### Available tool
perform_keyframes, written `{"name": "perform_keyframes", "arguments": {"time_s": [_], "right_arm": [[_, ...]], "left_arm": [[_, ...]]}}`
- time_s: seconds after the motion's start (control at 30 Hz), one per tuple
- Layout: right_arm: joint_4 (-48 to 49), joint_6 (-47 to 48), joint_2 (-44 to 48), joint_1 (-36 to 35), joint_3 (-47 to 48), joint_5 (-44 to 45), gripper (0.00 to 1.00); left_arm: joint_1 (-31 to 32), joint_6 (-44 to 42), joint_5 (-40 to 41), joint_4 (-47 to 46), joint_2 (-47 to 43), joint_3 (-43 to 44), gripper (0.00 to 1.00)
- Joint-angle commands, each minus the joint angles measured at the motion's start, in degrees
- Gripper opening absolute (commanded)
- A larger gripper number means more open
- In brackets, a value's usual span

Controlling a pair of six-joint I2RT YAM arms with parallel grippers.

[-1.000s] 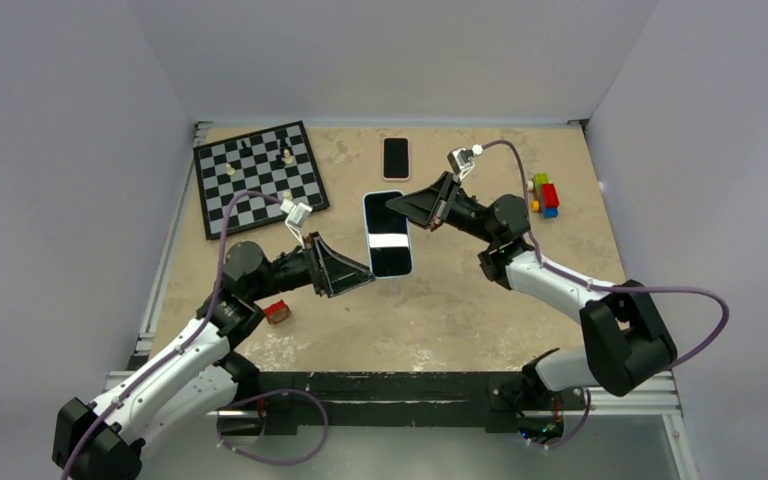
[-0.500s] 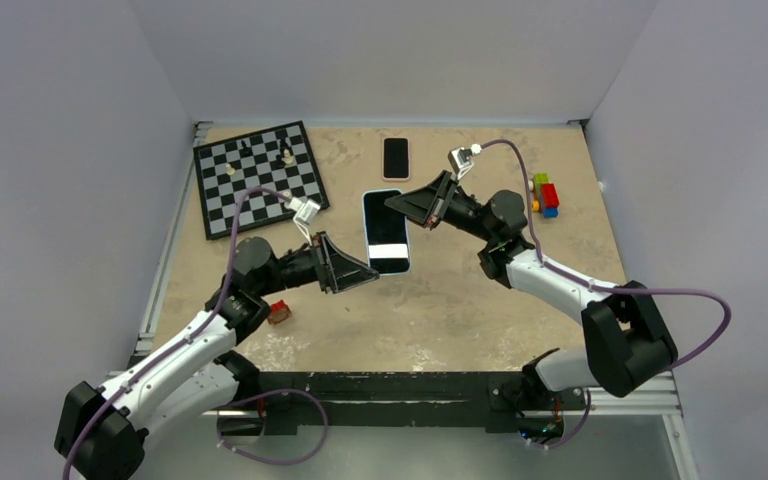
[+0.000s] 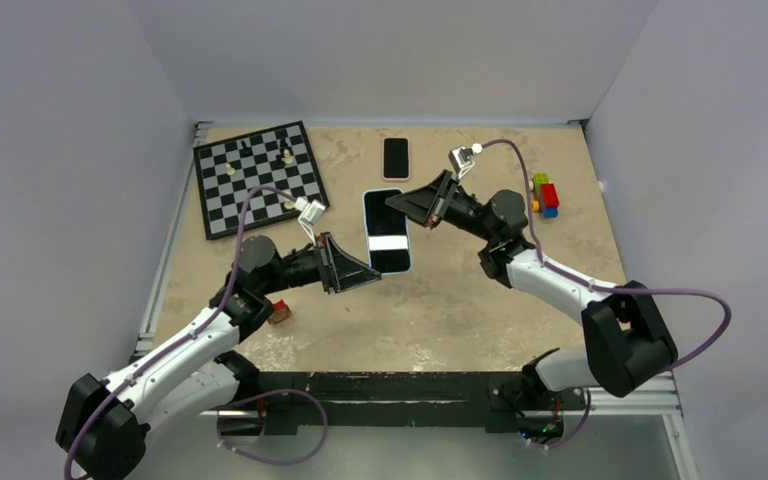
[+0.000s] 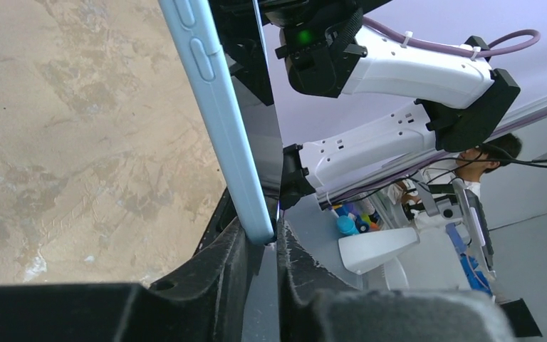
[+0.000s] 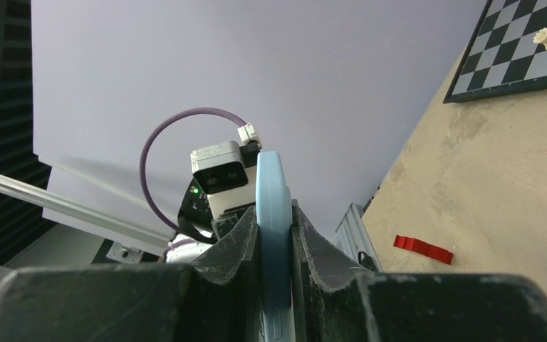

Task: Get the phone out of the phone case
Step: Remove the phone case from the phone.

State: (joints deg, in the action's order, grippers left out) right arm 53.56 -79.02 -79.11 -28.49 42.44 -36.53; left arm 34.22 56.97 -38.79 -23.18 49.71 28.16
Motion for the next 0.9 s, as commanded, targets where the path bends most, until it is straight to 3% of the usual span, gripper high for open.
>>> {"name": "perform_keyframes", "arguments": {"time_s": [0.0,0.23,0.3,0.37,0.6,0.73,0.87], "right_arm": [[4.7,-2.6,2.9,0.1,2.3,1.2,0.0],[7.6,-8.4,5.6,0.0,1.3,-0.9,0.0],[12.0,-13.2,5.7,0.0,0.7,-2.1,0.0],[14.8,-17.6,5.9,-0.4,0.5,-3.4,0.0],[24.3,-29.1,4.2,-2.7,-0.8,-5.5,0.0],[30.7,-34.3,1.7,-3.0,-2.9,-5.4,0.0],[33.2,-35.6,1.0,-4.0,-3.3,-4.3,0.0]], "left_arm": [[0.3,-4.1,-0.5,-6.1,0.8,1.7,0.17],[0.2,-21.7,1.6,-0.4,0.9,3.2,0.0],[0.1,-27.7,5.5,3.0,1.1,3.3,0.0],[-0.2,-31.6,5.9,-0.1,2.4,2.3,0.0],[-0.2,-34.4,-3.6,-12.1,8.7,2.9,0.0],[-0.2,-38.3,-6.9,-6.7,10.5,6.5,0.0],[-0.3,-40.1,-3.6,-3.2,11.2,8.1,0.0]]}}
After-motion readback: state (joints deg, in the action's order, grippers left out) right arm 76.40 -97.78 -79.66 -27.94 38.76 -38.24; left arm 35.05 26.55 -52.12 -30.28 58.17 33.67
